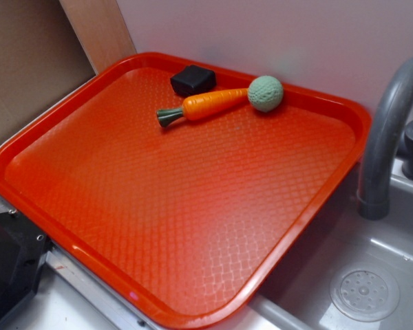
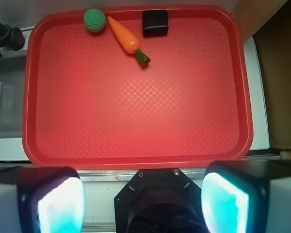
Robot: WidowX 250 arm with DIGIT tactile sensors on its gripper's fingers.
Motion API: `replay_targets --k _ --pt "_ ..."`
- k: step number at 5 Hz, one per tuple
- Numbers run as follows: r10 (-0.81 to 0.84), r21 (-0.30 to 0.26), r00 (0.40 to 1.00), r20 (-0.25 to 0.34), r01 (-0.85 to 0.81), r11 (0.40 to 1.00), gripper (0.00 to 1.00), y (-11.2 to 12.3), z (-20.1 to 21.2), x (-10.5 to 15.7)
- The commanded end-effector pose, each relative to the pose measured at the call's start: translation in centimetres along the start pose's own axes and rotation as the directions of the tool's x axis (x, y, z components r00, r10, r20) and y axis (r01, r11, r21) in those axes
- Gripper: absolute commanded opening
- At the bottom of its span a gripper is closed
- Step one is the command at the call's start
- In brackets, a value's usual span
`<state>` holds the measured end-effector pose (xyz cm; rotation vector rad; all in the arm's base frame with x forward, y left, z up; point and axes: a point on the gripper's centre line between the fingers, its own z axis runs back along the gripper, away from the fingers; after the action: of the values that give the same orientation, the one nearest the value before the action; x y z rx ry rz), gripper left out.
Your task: Grab the green ball.
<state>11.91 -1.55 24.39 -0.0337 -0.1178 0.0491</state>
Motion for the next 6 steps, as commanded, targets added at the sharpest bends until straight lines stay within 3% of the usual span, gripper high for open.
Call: replay_targets --k 1,2,3,4,5,6 --pt "0.0 0.0 1.0 0.0 0.0 1.0 1.0 0.0 0.0 0.0" --pt "-0.029 0.021 0.995 0.099 0.027 0.999 1.0 -1.1 -4.8 4.4" --pt "-0.172 0.027 0.956 0.238 0.17 0.985 1.0 -2.8 -7.4 9.4" --pt "-0.224 0.014 0.932 0.284 0.229 0.973 1.0 -3.8 -10.8 13.9" --pt "-0.333 0.041 0.875 0.352 0.341 0.939 1.0 -4.5 -14.2 17.6" --pt "-0.36 0.028 0.86 0.361 0.376 0.926 1.0 -5.2 -16.6 19.3"
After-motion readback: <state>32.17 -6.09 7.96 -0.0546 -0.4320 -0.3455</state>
